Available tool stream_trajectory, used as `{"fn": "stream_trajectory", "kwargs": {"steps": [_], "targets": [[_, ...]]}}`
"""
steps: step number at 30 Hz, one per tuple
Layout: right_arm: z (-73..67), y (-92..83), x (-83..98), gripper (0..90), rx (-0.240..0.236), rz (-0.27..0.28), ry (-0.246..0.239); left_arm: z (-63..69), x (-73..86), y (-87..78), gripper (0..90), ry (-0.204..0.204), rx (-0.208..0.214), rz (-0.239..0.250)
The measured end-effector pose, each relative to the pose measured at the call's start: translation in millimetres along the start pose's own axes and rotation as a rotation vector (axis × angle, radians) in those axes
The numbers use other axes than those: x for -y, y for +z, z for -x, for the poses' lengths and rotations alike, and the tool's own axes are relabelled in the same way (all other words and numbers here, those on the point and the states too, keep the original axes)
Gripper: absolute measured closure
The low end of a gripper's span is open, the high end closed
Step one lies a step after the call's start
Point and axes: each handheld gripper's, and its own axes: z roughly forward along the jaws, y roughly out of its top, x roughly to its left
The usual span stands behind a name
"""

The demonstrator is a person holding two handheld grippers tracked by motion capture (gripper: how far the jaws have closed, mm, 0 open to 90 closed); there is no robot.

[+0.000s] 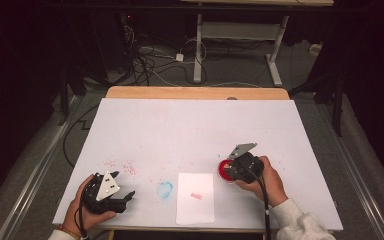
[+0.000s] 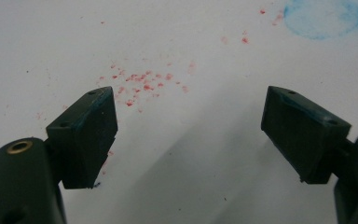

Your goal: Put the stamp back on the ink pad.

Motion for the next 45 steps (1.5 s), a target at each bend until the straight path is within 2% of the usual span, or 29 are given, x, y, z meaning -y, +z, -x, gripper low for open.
{"fn": "stream_trajectory", "kwargs": {"steps": [5, 20, 25, 27, 32, 38, 45], "targets": [[0.7, 0.3, 0.4, 75.2, -0.008, 0.0, 0.004, 0.1, -0.1, 0.1, 17.7, 0.002, -0.001, -0.001], [-3.8, 1.6, 0.9, 75.9, 0.014, -0.004, 0.002, 0.3, -0.7, 0.0, 17.7, -0.002, -0.007, 0.004], [-2.0, 1.1, 1.5, 75.1, 0.006, 0.004, 0.017, -0.2, -0.8, -0.6, 17.6, -0.003, -0.009, 0.006], [-1.4, 0.2, 1.2, 74.4, 0.003, 0.009, 0.01, -0.4, -0.7, -0.6, 17.6, -0.004, -0.008, 0.006], [1.5, -8.2, -0.5, 68.2, 0.003, 0.052, 0.026, -0.4, -0.6, -0.2, 17.6, -0.003, -0.008, 0.004], [1.3, -21.4, -3.2, 61.3, 0.018, 0.132, 0.008, -0.4, -0.6, 0.0, 17.6, -0.004, -0.007, 0.003], [-2.7, -33.8, -6.7, 51.3, 0.067, 0.236, -0.013, -0.2, -0.7, 0.6, 17.6, -0.004, -0.006, 0.0]]}}
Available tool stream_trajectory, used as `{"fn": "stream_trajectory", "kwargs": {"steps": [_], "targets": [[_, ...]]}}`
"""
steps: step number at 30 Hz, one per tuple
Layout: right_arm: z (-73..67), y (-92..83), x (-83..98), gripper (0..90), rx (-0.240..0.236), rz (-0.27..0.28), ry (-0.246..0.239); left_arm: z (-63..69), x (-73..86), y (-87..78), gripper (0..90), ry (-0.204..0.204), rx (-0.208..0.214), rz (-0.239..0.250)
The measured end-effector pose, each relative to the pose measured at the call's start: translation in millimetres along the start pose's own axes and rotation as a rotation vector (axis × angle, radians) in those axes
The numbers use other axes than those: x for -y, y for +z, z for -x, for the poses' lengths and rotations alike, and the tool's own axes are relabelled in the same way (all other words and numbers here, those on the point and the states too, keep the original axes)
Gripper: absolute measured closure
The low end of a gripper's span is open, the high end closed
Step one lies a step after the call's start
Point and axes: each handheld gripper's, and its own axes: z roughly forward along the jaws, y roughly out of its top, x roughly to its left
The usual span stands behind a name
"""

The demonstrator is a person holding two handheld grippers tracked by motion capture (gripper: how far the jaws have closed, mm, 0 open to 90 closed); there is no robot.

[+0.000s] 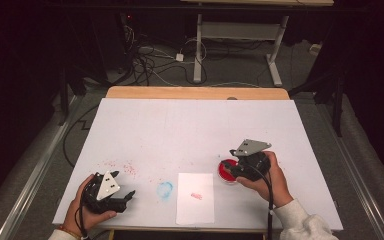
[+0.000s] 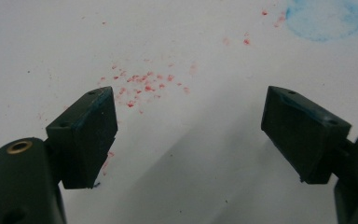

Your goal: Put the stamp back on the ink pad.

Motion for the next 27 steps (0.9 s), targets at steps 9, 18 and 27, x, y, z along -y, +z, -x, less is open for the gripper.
{"fn": "stream_trajectory", "kwargs": {"steps": [9, 18, 27], "targets": [[-5.1, -7.5, -4.2, 38.5, 0.033, 0.098, -0.02, 0.0, 0.0, 0.3, 17.6, -0.001, 0.002, -0.001], [-8.6, -15.2, -5.9, 28.9, 0.079, 0.164, -0.015, -0.1, 0.2, 0.1, 17.6, -0.003, 0.001, 0.0], [-12.1, -26.8, -4.2, 26.6, 0.117, 0.223, -0.031, -0.4, 0.4, -0.5, 17.6, -0.002, 0.0, 0.003]]}}
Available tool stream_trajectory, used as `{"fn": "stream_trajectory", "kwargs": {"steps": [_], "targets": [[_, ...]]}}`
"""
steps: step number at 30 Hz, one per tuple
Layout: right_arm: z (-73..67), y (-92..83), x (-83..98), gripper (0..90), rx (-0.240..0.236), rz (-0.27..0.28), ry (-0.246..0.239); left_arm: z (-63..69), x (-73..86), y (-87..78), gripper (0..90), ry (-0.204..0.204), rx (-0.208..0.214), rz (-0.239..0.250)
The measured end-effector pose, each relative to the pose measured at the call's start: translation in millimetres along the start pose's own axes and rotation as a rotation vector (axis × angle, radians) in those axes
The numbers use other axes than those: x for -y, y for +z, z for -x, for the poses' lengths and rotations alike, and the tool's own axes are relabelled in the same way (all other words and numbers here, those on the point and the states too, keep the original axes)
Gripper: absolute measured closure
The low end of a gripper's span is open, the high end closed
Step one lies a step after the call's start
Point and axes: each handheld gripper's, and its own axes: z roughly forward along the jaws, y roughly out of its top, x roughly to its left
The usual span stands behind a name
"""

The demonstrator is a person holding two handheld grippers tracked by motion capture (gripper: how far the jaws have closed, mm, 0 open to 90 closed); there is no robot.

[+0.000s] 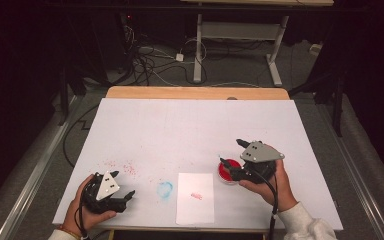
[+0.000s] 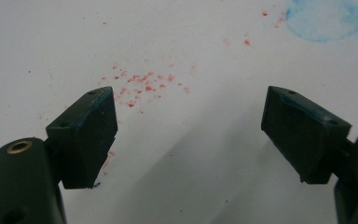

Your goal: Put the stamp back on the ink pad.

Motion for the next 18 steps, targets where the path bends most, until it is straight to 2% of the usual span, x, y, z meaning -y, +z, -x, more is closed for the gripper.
{"fn": "stream_trajectory", "kwargs": {"steps": [8, 12, 18], "targets": [[-3.9, -12.4, 4.3, 26.8, 0.003, 0.032, -0.025, -0.2, -0.1, -0.5, 17.6, 0.001, -0.003, 0.002], [-5.9, -17.8, 7.3, 25.8, 0.028, 0.039, -0.04, 0.2, -0.2, -0.3, 17.6, 0.003, -0.003, 0.001], [-9.6, -20.7, 14.9, 24.2, 0.044, 0.023, -0.057, 0.4, -0.6, -0.5, 17.6, 0.003, -0.002, 0.003]]}}
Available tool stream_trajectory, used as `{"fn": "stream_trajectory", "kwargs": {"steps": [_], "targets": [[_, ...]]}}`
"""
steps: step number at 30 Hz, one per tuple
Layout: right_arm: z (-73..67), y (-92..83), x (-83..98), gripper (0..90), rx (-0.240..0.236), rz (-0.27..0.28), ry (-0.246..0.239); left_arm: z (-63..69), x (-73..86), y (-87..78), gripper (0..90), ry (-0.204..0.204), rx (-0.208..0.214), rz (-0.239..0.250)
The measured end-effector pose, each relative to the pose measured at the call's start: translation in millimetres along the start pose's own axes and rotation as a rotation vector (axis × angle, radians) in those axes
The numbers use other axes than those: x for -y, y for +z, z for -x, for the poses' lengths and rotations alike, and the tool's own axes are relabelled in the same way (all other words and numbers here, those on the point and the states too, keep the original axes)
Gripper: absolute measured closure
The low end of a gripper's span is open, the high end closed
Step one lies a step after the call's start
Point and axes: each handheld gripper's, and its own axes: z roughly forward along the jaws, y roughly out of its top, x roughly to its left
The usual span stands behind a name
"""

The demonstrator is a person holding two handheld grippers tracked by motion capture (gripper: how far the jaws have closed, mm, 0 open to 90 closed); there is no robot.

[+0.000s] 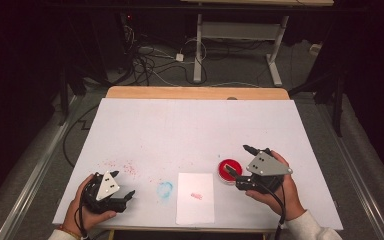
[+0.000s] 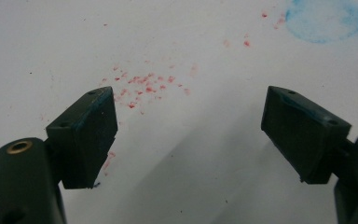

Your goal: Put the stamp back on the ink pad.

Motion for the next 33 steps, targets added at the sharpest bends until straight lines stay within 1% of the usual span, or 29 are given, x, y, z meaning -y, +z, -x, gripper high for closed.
{"fn": "stream_trajectory", "kwargs": {"steps": [5, 8, 10, 14, 16, 20, 24, 28, 30, 33], "targets": [[-2.0, -4.9, 6.6, 23.7, 0.005, 0.013, 0.002, 0.0, -0.2, 0.4, 17.6, 0.001, 0.002, -0.002], [-2.5, -7.5, 10.6, 23.5, 0.013, 0.017, 0.001, 0.1, -0.4, 0.6, 17.6, 0.002, 0.003, -0.001], [-3.4, -8.5, 13.3, 23.5, 0.028, 0.013, -0.002, -0.1, -0.5, 0.6, 17.6, 0.002, 0.003, -0.001], [-3.6, -11.8, 19.1, 23.4, 0.033, 0.015, -0.004, 0.1, -0.9, 0.7, 17.6, 0.002, 0.003, 0.001], [-3.0, -13.8, 21.9, 23.1, 0.043, 0.019, -0.003, 0.2, -0.9, 0.7, 17.6, 0.002, 0.003, 0.001], [-1.3, -16.8, 28.0, 22.6, 0.06, 0.01, 0.009, 0.2, -0.9, 0.7, 17.6, 0.003, 0.0, 0.001], [0.7, -19.6, 35.6, 22.2, 0.065, 0.006, 0.022, 0.1, -1.2, 0.6, 17.6, 0.001, -0.001, 0.005], [2.5, -21.8, 44.2, 21.9, 0.069, -0.004, 0.036, 0.2, -2.0, 1.2, 17.6, 0.004, 0.001, 0.004], [2.9, -23.6, 48.4, 21.6, 0.06, -0.002, 0.042, 0.3, -2.6, 1.6, 17.7, 0.006, 0.002, 0.005], [3.8, -26.9, 53.9, 21.4, 0.063, 0.0, 0.052, 0.4, -3.2, 2.0, 17.6, 0.007, 0.003, 0.007]]}}
